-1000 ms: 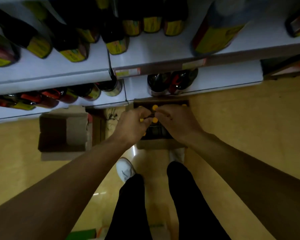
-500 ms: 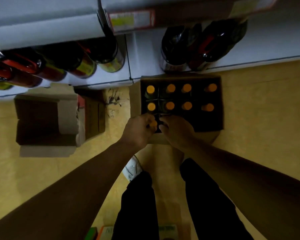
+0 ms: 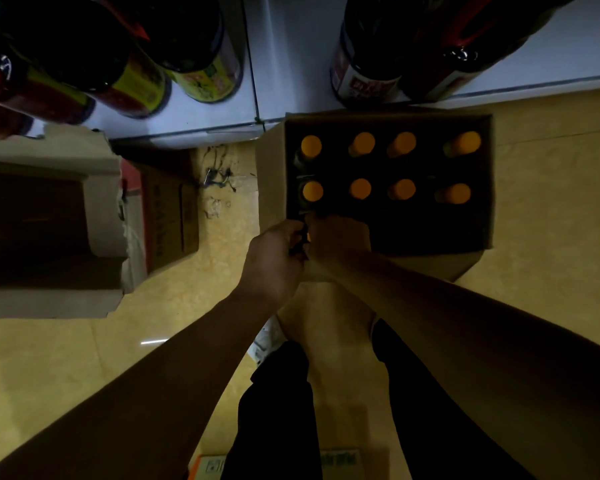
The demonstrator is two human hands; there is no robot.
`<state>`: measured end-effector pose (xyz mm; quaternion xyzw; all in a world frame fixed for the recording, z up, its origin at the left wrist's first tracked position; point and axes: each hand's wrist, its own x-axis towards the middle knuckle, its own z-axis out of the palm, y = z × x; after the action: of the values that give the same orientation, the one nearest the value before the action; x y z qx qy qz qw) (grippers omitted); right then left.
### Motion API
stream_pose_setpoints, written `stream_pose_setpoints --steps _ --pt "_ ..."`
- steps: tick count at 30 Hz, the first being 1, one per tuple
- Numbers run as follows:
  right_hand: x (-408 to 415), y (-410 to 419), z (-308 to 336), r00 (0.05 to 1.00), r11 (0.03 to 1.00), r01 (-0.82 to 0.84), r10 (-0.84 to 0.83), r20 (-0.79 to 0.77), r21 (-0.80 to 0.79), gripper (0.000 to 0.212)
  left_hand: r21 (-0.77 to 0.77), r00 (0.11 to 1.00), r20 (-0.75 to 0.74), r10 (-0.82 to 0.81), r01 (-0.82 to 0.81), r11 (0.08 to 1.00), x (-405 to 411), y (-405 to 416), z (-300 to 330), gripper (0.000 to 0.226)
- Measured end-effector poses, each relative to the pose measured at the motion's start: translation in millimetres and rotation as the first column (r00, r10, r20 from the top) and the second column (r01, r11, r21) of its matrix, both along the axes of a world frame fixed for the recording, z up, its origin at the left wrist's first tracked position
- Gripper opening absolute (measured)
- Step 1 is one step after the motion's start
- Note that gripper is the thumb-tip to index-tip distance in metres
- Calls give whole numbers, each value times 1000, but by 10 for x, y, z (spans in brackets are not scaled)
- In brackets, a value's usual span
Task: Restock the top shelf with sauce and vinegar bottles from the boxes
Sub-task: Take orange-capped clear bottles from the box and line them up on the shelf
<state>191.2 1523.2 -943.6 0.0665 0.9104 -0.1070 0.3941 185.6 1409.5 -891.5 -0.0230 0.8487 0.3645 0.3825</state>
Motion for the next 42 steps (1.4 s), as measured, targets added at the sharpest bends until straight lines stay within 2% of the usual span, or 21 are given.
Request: stream_pose_setpoints --steps 2,5,9,15,20,23,25,28,31,36,40,42 --pt "-42 -14 22 997 995 -71 71 8 64 34 4 1000 3 -22 22 1000 -3 -16 -16 43" --pt "-68 -29 72 994 993 -105 105 3 60 34 2 998 16 -59 59 998 -33 -59 -38 46" --pt "-46 16 164 995 995 -95 95 -21 27 29 6 992 29 -123 123 992 -68 -72 -62 48" --pt "26 137 446 996 999 -29 28 -88 -15 37 -34 980 14 -199 199 979 -61 -69 45 47" --pt "31 204 965 985 996 9 -24 -171 -84 44 -50 964 -56 -258 256 966 -79 -13 344 60" --pt "-6 185 1341 970 994 26 -51 -238 -104 47 6 967 -79 -242 243 970 -117 15 566 62" --pt "-50 198 1640 965 991 44 -74 -250 -125 44 44 967 -101 -234 240 970 -163 39 792 58" --pt "-120 251 2063 962 988 56 -93 -256 -146 46 210 981 -62 -184 193 959 -220 64 1140 55" --pt "-208 286 2552 938 978 45 -112 -327 -205 32 329 989 -50 -141 149 932 -283 68 1583 58" --pt "-363 336 3324 915 957 -1 -117 -387 -291 30 315 976 -185 -117 172 933 -407 124 2331 39" --pt "-475 390 4047 905 962 -43 -77 -418 -268 30 267 922 -364 -133 240 933 -509 153 3040 13" --pt "-518 420 4470 893 960 -58 -74 -443 -276 30 255 906 -397 -149 265 930 -569 171 3424 6"
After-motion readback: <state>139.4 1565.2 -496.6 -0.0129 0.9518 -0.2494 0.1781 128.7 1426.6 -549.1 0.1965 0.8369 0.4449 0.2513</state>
